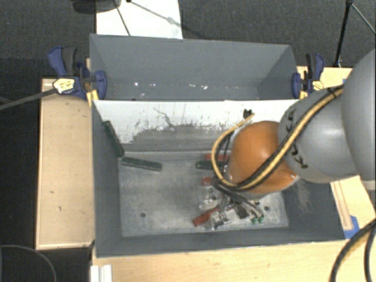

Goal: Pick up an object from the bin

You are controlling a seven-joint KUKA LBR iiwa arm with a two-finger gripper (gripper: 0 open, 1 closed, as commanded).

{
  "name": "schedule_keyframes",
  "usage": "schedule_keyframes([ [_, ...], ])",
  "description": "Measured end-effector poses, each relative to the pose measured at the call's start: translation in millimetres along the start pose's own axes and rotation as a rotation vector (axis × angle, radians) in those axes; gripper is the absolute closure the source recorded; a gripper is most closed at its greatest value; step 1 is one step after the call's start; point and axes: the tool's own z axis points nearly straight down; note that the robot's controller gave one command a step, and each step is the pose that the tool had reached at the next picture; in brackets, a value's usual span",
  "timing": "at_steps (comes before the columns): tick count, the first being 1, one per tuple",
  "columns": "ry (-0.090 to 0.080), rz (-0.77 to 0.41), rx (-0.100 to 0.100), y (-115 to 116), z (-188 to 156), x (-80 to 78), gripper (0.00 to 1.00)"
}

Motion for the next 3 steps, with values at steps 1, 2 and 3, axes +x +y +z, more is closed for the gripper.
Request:
schedule_keyframes([
  [1, 0.000, 0.001, 0.000, 0, 0, 0.0, 1.00],
  [2, -0.017, -0.081, 0.001, 8, -146, -22.9, 1.00],
  [3, -0.015, -0.079, 0.001, 8, -145, -22.4, 0.00],
])
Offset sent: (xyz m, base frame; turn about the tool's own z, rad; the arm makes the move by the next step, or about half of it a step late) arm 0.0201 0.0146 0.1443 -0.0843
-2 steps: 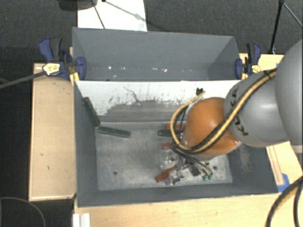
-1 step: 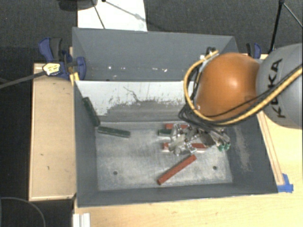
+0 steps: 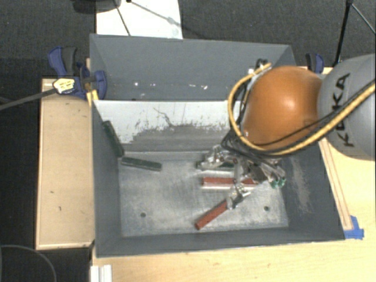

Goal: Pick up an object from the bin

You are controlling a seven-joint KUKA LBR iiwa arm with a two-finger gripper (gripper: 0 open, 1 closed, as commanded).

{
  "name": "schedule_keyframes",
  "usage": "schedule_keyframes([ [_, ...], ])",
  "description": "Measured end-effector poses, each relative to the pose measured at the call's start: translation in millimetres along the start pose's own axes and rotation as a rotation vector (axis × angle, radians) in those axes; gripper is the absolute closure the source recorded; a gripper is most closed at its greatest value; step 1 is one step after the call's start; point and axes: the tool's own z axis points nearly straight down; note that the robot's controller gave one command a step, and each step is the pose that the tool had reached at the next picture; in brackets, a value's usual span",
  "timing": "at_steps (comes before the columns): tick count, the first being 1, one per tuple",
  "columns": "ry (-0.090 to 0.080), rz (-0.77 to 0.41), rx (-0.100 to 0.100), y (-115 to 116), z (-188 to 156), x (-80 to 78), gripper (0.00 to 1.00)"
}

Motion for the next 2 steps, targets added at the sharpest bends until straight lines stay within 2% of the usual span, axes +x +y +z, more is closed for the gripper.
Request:
schedule_keyframes([
  [1, 0.000, 0.001, 0.000, 0, 0, 0.0, 0.00],
  [2, -0.008, -0.023, 0.002, -1, 53, -10.8, 0.00],
])
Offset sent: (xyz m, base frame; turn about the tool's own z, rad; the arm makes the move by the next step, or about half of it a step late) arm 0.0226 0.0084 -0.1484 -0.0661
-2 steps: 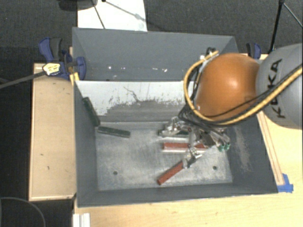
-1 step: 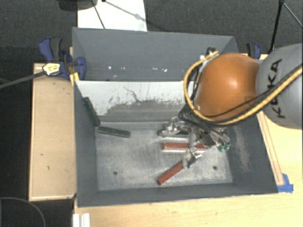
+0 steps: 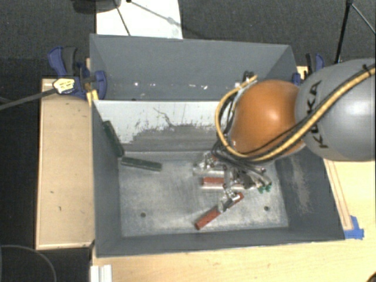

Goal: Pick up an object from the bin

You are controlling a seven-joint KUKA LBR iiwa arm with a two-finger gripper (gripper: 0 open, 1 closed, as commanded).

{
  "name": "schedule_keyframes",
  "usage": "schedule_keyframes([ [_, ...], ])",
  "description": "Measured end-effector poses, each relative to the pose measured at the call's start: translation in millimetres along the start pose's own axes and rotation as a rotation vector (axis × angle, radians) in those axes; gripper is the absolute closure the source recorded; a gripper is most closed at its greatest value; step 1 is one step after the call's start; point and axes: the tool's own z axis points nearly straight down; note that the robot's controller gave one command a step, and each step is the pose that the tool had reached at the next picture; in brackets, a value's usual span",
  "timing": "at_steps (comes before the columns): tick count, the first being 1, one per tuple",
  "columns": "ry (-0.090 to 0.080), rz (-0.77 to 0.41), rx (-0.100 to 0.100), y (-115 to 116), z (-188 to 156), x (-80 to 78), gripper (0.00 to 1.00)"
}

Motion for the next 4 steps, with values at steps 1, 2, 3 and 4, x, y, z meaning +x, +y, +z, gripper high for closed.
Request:
schedule_keyframes([
  [1, -0.002, 0.066, 0.000, 1, 92, 29.9, 1.00],
  [2, -0.002, 0.067, 0.000, 1, 92, 29.9, 1.00],
  [3, 0.013, 0.063, -0.003, 1, 45, 33.2, 1.00],
  [4, 0.008, 0.037, -0.001, -8, -49, 24.3, 1.00],
])
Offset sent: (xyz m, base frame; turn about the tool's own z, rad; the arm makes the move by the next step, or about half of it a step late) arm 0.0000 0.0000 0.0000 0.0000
